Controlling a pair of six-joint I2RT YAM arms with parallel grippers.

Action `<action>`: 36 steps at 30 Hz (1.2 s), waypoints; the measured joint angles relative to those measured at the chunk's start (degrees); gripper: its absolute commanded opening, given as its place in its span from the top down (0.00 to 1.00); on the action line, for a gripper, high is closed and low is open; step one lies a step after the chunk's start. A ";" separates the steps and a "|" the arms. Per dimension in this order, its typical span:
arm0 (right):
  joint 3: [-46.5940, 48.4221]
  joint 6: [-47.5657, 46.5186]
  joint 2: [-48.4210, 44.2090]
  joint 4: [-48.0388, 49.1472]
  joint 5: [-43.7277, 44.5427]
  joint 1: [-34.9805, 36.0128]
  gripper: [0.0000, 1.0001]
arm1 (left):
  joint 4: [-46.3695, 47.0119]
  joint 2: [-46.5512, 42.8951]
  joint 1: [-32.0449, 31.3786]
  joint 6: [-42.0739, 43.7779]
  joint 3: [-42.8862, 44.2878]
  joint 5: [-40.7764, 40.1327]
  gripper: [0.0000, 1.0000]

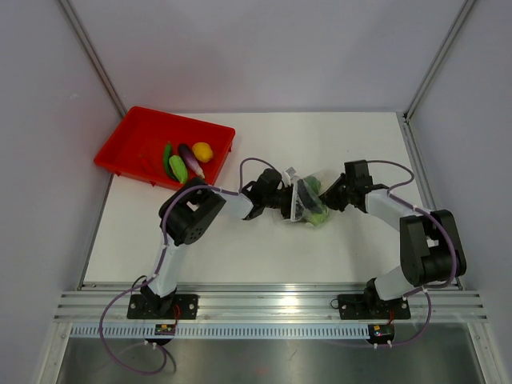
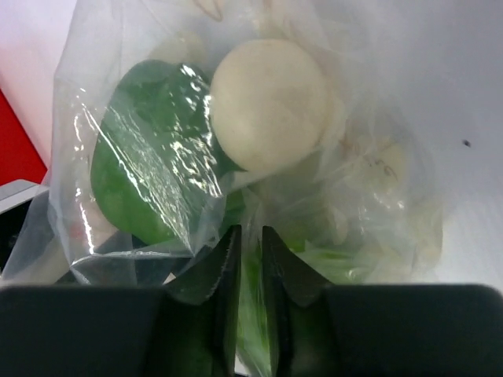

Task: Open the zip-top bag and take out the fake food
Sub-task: Adjust the zipper food storage bag at the center of the board.

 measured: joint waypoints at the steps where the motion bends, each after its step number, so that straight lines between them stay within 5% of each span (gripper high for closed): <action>1: 0.09 -0.39 -1.07 -1.22 1.31 0.00 0.65 | 0.04 0.00 -0.02 0.00 0.00 -0.13 0.16; 4: 0.68 -1.27 -4.59 -4.96 4.83 0.00 0.40 | 0.15 0.00 -0.02 -0.02 0.00 -0.33 0.16; 6: 0.90 -1.88 -6.91 -6.67 6.91 0.00 0.33 | 0.24 0.00 0.02 -0.02 0.00 -0.55 0.16; 23: -2.47 -5.77 -22.38 -12.94 9.53 0.00 0.34 | 3.48 -0.70 5.86 -0.90 -2.60 -0.17 0.16; 29: -5.38 -4.85 -17.42 -8.83 5.31 0.00 0.39 | 3.91 -1.09 5.81 -1.01 -3.34 -0.20 0.15; 36: -6.49 -2.64 -9.79 -1.66 2.21 0.00 0.58 | 6.12 -1.18 5.79 -2.45 -4.63 -0.11 0.13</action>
